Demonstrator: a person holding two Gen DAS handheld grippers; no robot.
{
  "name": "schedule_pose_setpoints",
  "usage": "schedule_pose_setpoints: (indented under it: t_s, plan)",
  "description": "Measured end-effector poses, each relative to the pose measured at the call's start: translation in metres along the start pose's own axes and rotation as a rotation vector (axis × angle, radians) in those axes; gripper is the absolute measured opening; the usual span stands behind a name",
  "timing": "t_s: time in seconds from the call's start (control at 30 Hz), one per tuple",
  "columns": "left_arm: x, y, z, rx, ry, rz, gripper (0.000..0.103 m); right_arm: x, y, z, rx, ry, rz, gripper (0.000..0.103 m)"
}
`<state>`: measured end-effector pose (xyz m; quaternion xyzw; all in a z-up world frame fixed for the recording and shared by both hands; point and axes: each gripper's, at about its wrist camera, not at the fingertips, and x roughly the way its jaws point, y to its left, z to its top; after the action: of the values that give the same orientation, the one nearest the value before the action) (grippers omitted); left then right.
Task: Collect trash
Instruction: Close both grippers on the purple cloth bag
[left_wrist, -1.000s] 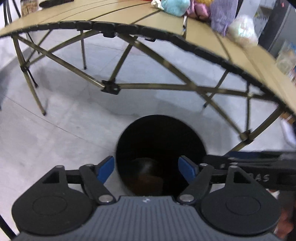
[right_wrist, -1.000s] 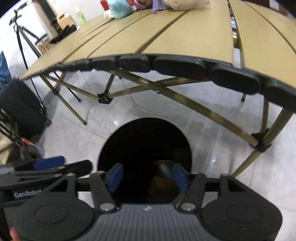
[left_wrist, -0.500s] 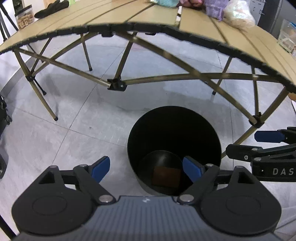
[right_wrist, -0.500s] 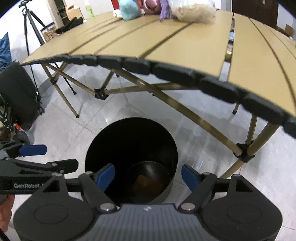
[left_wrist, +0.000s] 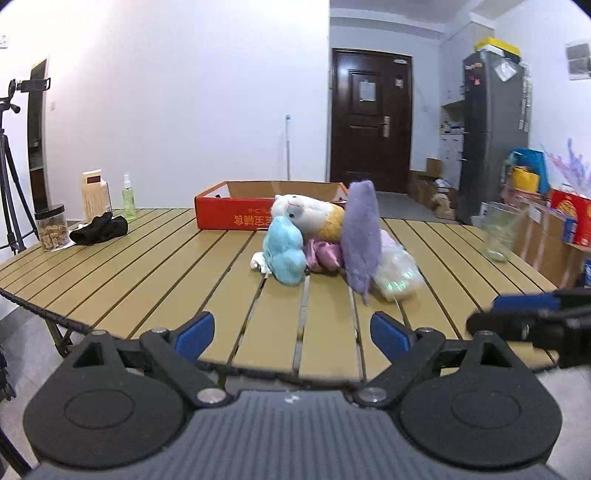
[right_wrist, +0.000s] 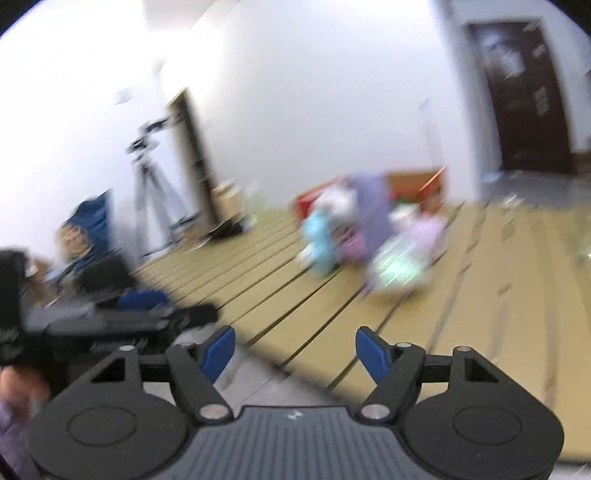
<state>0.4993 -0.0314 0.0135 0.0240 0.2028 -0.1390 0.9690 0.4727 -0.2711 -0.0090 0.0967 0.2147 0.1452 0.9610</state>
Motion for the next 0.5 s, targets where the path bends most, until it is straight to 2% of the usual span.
schedule_pose_setpoints:
  t_s: [0.1,0.27,0.33,0.4,0.47,0.5]
  plan:
    - [0.029,-0.007,0.015,-0.035,0.005,-0.012,0.092,0.025,-0.015,0.021,0.002,-0.045,-0.108,0.063]
    - [0.067,-0.011,0.044,-0.075,-0.022,0.052,0.086,0.072,-0.042,0.044,0.113,-0.079,-0.142,0.052]
    - [0.078,-0.014,0.065,-0.085,-0.046,0.018,0.086,0.089,-0.049,0.042,0.139,-0.064,-0.176,0.048]
    - [0.093,-0.026,0.085,-0.070,-0.064,-0.034,0.087,0.104,-0.055,0.038,0.172,-0.032,-0.149,0.048]
    - [0.115,-0.043,0.099,-0.046,-0.054,-0.064,0.088,0.116,-0.058,0.030,0.178,-0.007,-0.126,0.048]
    - [0.128,-0.053,0.105,-0.027,-0.037,-0.054,0.088,0.121,-0.059,0.027,0.169,0.001,-0.153,0.047]
